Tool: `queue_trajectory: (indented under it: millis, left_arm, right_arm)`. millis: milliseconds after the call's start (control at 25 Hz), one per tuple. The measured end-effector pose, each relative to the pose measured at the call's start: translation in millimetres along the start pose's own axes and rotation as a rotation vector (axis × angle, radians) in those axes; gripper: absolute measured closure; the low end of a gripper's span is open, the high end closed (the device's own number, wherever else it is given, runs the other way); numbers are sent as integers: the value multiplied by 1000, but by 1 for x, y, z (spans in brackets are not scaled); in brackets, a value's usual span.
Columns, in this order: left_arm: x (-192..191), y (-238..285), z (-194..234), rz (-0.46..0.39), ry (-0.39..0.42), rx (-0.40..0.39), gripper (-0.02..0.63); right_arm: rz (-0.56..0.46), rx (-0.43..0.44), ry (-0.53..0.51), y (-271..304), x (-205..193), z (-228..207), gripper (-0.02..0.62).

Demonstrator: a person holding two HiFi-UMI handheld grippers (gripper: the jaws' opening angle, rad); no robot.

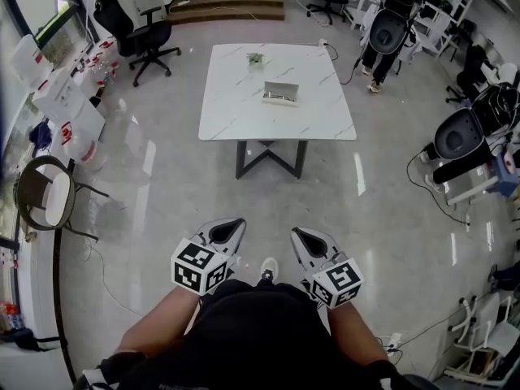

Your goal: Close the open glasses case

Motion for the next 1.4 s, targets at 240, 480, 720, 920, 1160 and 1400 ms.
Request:
queue_trajectory:
  millis: [240, 480, 720, 920, 1160, 1400]
  left_arm:
    - [19, 52, -1, 2, 12, -7, 603]
    - [32, 88, -2, 4, 19, -9, 603]
    - [43, 105, 9, 10, 13, 24, 603]
    - [50, 125, 12, 30, 27, 14, 603]
    - [57, 141, 15, 45, 38, 11, 603]
    - [52, 153, 26, 67, 8, 18, 603]
  right_arm:
    - [3, -16, 10, 5, 6, -53, 594]
    - [0, -4, 15, 16, 11, -91, 594]
    - [5, 51, 47, 34, 15, -106, 594]
    - [1, 60, 56, 40, 21, -124, 594]
    - [24, 63, 70, 49, 20, -143, 594]
    - [26, 65, 78, 59, 21, -154, 594]
Point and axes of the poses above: the fingertips, and each gripper's own axes: y forward along the fingers, z to its left, x out of its top, the point moved 7 cm from there along -y, backward along the fingers, and after that the axes turned 6 degrees about -z, right-handed, at the moved point
